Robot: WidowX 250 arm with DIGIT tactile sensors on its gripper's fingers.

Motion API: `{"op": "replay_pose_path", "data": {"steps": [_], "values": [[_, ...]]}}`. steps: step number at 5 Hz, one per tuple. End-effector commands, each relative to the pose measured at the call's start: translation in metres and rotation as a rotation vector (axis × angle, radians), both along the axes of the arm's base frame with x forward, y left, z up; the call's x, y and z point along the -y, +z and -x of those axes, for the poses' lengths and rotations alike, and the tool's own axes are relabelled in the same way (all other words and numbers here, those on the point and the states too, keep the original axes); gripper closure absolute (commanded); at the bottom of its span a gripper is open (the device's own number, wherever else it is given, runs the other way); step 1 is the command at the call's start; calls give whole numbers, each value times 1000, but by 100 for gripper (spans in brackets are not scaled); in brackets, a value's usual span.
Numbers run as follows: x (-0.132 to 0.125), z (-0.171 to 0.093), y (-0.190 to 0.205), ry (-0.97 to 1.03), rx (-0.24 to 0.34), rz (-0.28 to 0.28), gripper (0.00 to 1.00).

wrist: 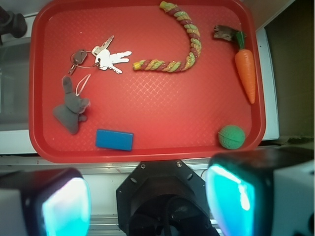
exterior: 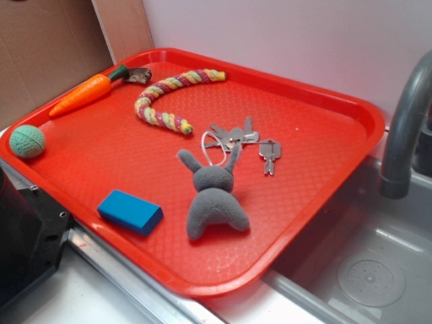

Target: Grab the gray animal.

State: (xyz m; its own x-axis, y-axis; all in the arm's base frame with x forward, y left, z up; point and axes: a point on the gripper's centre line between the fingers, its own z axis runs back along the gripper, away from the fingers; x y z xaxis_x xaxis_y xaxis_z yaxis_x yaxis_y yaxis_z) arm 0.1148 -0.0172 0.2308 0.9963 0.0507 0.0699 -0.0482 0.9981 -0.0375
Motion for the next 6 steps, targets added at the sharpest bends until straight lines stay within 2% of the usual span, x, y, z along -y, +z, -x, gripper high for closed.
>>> {"op": "replay_pose_path", "data": {"steps": [1,3,4,5,6], "values": [[49,-35,-13,245,-2,159,0],[49,-35,-13,245,-2,159,0],[71,-47,-52,243,-5,161,0],[96,-63,-84,170,-45,119,0],[109,-83,-117,143,-77,136,0]]}}
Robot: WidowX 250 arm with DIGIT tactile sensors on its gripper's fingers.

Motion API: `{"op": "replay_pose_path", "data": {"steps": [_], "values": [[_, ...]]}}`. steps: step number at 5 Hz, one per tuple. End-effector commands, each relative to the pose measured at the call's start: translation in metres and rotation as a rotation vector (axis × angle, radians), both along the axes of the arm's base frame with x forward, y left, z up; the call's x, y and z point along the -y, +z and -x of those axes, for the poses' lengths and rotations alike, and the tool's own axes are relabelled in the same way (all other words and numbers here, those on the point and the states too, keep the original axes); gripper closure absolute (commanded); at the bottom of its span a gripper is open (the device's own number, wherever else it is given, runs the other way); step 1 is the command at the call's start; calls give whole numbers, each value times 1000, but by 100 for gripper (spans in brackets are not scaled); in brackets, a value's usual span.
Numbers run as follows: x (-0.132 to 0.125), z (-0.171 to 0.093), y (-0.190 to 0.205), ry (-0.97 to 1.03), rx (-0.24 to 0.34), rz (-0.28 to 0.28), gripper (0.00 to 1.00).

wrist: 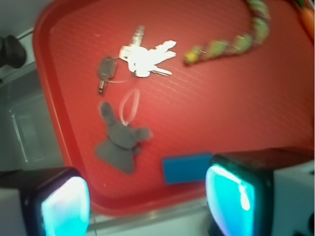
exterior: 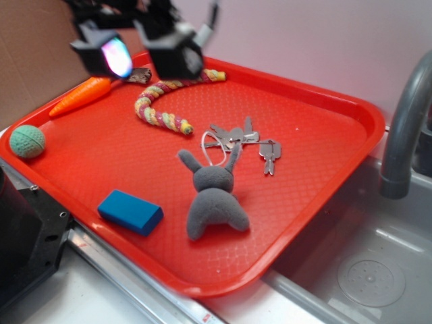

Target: Grab the gray animal.

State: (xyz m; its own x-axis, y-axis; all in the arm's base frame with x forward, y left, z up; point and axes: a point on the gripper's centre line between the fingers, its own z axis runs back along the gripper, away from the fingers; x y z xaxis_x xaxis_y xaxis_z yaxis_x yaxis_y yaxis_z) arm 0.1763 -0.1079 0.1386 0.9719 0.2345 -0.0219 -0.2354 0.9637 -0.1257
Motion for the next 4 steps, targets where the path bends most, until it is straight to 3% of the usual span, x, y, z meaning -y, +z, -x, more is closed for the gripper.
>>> {"op": "replay_pose_path", "data": {"steps": [1,2,4], "values": [[29,-33,-51,-76,-44,46,0],[35,-31,-54,-106,-49,39,0],[43,31,-70,-130,-91,24,0]]}}
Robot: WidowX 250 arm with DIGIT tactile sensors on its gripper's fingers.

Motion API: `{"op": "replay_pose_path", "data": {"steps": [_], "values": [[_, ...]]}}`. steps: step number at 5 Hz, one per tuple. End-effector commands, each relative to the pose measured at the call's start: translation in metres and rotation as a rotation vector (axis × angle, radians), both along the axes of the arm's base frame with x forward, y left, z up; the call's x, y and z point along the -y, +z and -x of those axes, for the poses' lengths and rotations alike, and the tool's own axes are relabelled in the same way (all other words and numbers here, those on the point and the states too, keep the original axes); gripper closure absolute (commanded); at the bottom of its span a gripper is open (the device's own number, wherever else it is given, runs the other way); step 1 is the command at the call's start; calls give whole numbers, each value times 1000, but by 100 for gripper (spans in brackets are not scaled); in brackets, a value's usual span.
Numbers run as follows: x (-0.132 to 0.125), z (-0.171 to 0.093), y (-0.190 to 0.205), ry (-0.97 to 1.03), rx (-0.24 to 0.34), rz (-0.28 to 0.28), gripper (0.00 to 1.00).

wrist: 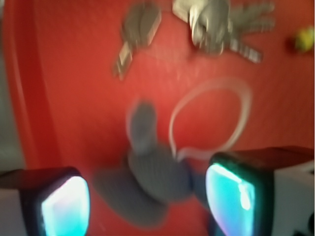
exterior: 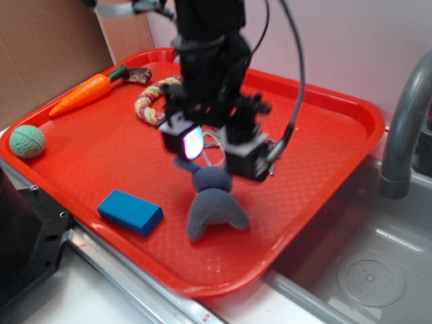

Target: Grab the gray animal.

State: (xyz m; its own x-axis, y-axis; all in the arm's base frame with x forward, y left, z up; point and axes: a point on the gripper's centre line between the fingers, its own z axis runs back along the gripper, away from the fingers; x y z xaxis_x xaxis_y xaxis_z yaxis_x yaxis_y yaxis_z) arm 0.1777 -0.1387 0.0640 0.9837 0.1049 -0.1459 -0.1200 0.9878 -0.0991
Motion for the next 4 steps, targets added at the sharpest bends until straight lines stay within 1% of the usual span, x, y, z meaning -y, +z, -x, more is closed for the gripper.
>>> {"op": "replay_pose_path", "data": {"steps": [1,2,3,4], "values": [[11,41,-3,-27,91,59,0],[17,41,-19,-69,95,87,0],[8,45,-2,-150,179,32,0],[-8,46,34,-297,270,-46,0]]}}
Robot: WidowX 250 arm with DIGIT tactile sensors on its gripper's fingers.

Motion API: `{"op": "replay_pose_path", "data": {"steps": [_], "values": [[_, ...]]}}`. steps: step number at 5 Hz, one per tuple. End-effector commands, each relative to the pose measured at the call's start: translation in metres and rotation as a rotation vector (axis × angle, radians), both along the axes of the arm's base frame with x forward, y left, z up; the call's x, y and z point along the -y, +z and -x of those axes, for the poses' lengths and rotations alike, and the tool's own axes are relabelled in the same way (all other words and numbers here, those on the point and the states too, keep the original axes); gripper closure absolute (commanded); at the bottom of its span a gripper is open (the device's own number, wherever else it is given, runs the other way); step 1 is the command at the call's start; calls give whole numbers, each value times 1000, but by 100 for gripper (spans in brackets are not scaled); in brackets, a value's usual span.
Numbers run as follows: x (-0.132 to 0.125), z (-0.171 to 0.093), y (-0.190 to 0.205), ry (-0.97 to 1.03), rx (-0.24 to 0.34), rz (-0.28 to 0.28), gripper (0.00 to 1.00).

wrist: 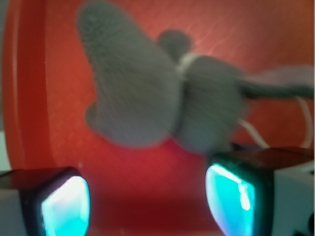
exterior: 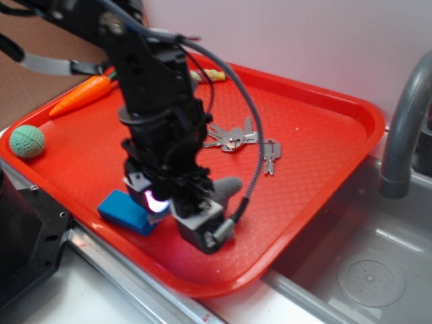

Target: Grab the gray animal.

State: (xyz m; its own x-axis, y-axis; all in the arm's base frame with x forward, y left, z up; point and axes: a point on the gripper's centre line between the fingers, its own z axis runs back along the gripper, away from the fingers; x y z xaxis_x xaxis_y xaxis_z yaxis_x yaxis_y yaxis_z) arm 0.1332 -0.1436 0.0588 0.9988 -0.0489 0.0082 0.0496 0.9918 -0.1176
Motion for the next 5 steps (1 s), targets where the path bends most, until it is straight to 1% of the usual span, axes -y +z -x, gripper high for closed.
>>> {"op": "replay_pose_path", "data": {"steps": [1,2,3,4,5], "values": [[-59,-49,90,-348,177,-168,0],[-54,-102,112,-581,246,-213,0],[-24,-141,93,-825,308,-193,0],[-8,-146,87,-953,259,-91,0],[9,-133,92,-1046,169,-91,0]]}}
